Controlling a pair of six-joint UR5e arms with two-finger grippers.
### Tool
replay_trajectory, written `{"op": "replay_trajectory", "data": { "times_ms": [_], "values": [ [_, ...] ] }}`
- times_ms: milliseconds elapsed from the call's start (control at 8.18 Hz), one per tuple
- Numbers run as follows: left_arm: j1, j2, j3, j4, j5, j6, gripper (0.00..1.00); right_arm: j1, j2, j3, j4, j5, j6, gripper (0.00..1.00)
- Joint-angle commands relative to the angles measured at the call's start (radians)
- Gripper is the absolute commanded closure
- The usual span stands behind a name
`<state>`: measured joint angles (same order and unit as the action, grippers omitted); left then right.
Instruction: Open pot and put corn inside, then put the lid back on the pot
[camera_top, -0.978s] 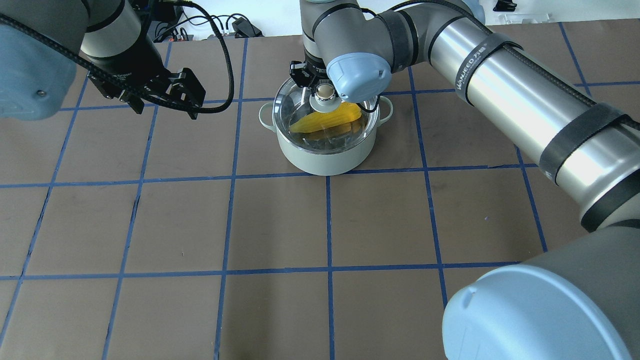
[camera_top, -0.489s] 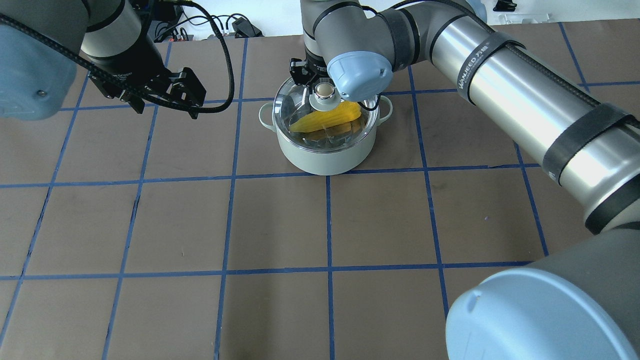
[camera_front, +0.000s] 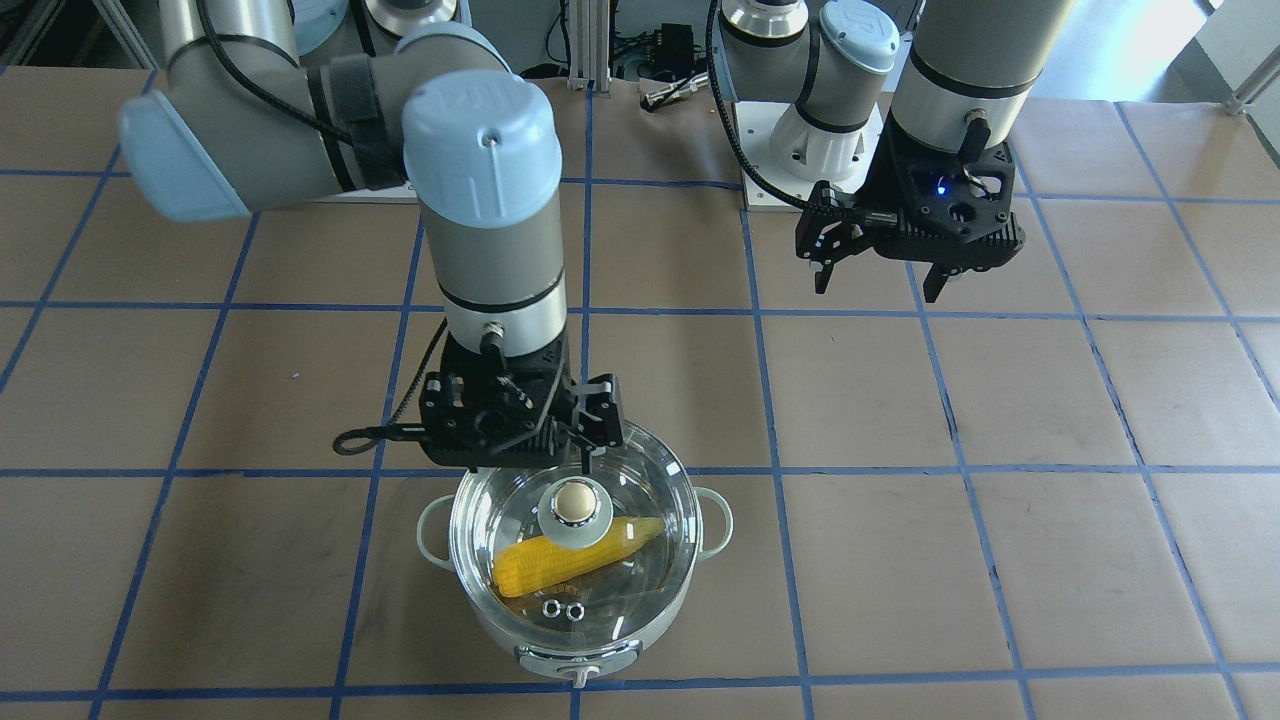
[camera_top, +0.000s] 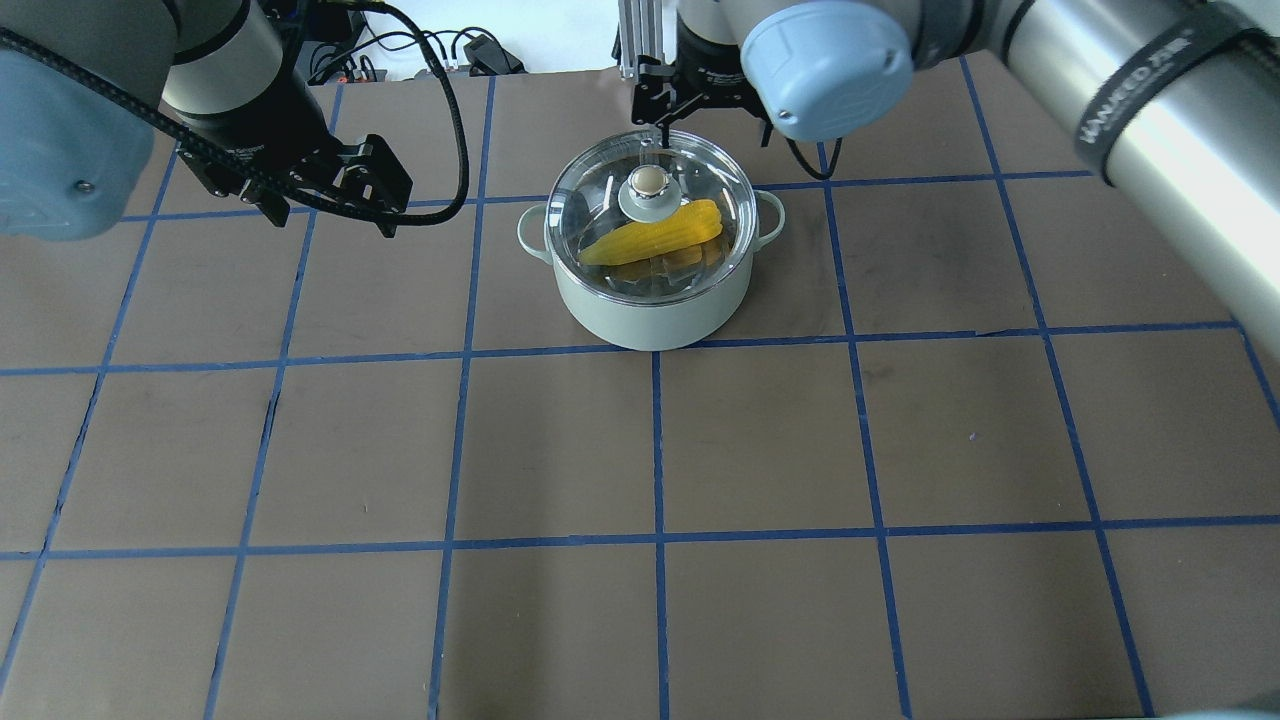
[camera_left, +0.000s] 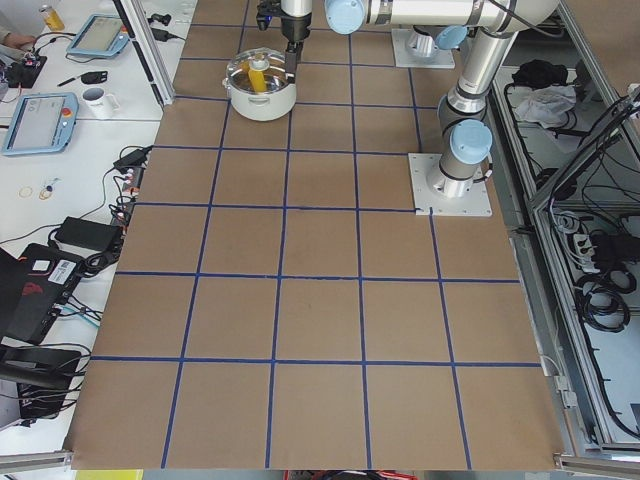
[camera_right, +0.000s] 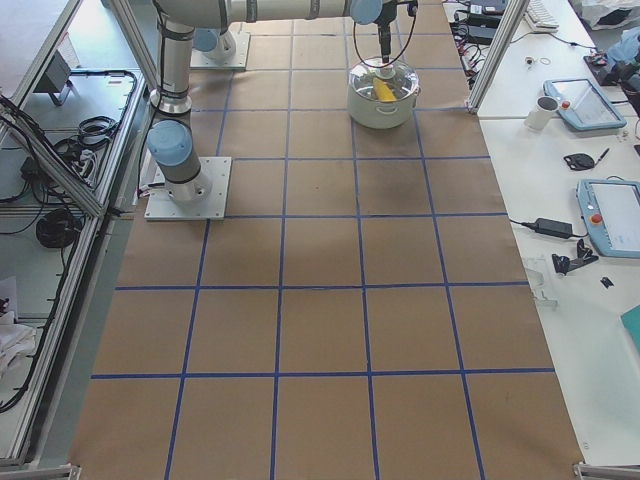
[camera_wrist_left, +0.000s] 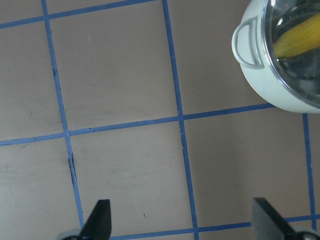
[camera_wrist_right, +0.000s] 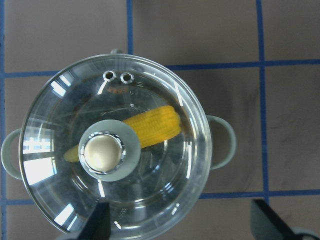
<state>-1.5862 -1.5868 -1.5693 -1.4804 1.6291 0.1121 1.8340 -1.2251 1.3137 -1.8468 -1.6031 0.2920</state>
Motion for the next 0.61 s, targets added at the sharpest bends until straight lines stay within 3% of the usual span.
{"op": "replay_trajectory", "data": {
  "times_ms": [0, 244, 489],
  "values": [
    [0.0, -0.001, 0.0, 0.0, 0.0, 0.0, 0.0, -0.117, -0.215, 0.155, 0.104, 0.047, -0.141, 0.0],
    [-0.001, -0.004, 0.002, 0.003, -0.002, -0.069, 0.0, -0.134, -0.315, 0.24, 0.127, 0.035, -0.16, 0.0],
    [-0.002, -0.007, 0.005, 0.011, -0.006, -0.118, 0.0, -0.134, -0.369, 0.249, 0.3, 0.037, -0.159, 0.0]
  ]
}}
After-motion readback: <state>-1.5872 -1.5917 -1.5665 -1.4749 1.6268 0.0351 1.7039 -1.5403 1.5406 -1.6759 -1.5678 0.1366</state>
